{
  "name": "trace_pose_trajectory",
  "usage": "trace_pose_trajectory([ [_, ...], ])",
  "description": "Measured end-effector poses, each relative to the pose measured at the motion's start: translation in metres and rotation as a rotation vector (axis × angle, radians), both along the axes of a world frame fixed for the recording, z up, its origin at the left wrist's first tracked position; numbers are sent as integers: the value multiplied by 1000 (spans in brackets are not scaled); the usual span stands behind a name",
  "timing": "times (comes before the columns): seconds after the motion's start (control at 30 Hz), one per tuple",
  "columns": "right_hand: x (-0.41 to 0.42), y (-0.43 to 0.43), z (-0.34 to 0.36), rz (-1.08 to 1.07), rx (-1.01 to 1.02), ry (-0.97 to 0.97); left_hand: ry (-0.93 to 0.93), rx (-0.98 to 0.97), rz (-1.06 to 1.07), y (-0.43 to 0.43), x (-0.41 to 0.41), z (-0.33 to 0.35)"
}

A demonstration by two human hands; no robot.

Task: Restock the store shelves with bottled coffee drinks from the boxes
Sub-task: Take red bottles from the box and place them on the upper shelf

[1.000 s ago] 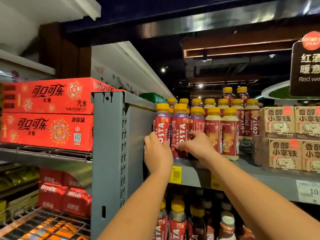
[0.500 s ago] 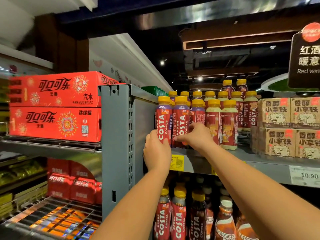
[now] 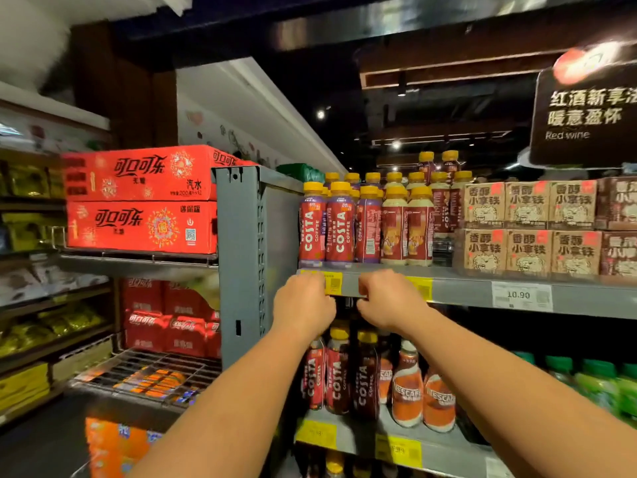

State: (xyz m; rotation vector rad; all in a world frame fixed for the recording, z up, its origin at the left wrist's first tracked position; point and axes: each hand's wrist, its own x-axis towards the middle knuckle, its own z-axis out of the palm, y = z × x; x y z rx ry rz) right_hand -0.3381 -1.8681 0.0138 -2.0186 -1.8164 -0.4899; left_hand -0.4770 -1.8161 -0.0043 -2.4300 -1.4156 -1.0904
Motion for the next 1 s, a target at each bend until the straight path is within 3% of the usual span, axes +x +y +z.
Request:
trace_pose_trajectory([
  [0.17, -23, -45, -42, -116, -300, -73, 236, -113, -33, -37, -14, -36],
  [0.5, -100, -106, -144, -203, -520, 80, 415, -274, -143, -93, -84, -131],
  [1.0, -145, -178, -371, -254, -884, 261, 566, -643, -303, -161, -118, -362],
])
